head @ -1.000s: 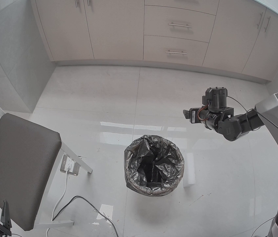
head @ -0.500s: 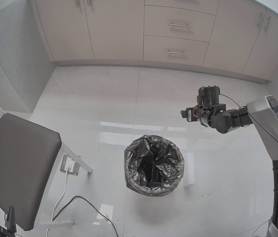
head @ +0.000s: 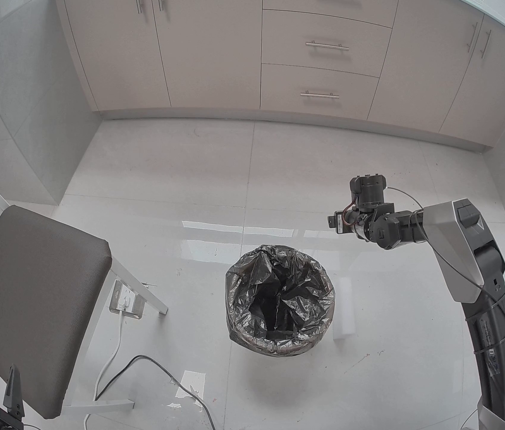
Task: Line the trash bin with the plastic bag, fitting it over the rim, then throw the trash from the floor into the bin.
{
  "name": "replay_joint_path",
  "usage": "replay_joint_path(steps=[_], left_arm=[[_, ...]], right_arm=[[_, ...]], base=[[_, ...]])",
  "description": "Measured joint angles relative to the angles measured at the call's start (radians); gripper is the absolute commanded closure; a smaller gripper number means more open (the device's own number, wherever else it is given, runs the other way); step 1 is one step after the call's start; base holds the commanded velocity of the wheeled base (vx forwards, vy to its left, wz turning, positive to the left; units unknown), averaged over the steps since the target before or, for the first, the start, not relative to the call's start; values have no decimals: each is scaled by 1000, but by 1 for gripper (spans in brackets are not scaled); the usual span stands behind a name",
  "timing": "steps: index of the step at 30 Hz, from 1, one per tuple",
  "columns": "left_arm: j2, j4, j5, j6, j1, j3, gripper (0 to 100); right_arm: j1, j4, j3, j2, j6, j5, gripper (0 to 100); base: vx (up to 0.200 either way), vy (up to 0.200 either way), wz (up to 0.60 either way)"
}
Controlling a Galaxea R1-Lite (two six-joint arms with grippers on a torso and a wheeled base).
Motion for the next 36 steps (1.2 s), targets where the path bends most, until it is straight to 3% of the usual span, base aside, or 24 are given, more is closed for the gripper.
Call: replay_joint_path(steps=[23, 36], left_arm=[[1, -2, 0, -52, -2, -2, 0], [1, -2, 0, -51, -2, 0, 0]], right_arm=[[-21, 8, -19, 221, 16, -23, 0], [-26, 211, -19, 363, 19, -23, 0]], base=[[0, 0, 0], [0, 0, 0]])
